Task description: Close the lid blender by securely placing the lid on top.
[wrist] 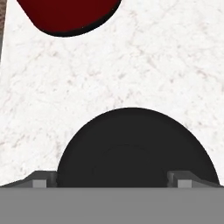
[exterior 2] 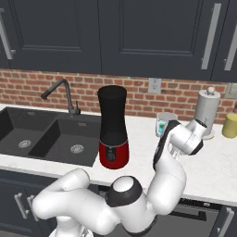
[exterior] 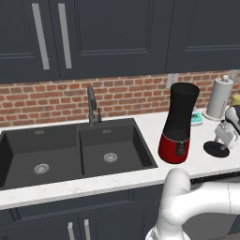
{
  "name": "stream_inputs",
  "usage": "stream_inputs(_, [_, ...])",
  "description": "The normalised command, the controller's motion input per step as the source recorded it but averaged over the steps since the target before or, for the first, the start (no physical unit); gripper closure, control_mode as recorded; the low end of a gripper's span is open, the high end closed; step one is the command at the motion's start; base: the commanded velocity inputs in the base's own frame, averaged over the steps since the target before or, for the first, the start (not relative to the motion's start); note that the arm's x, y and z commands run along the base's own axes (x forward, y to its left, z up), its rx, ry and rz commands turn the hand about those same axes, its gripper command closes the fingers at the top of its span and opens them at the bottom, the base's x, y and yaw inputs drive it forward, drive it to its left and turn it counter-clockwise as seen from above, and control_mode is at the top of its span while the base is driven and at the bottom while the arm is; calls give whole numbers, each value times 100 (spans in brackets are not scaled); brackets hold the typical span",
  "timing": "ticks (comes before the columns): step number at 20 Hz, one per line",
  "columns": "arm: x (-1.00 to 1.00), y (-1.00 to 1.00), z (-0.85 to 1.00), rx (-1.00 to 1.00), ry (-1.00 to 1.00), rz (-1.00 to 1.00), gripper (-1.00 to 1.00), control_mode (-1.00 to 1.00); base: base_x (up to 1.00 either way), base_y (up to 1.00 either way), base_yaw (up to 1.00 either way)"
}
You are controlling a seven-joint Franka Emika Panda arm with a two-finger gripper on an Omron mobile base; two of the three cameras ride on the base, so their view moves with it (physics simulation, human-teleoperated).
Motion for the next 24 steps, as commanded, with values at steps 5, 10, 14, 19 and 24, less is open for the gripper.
stream_inputs(5, [0, 1, -9, -6, -2, 0, -100, -100, 0, 0, 0])
stream_inputs(10, [0, 0, -12, -10, -6, 0, -100, -100, 0, 0, 0])
stream_inputs(14, [0, 0, 0, 0, 0, 0, -100, -100, 0, 0, 0])
stream_inputs(19, [-4, 7, -4, -3, -1, 0, -100, -100, 0, 0, 0])
stream_inputs(24, [0, 9, 0, 0, -1, 0, -100, -100, 0, 0, 0])
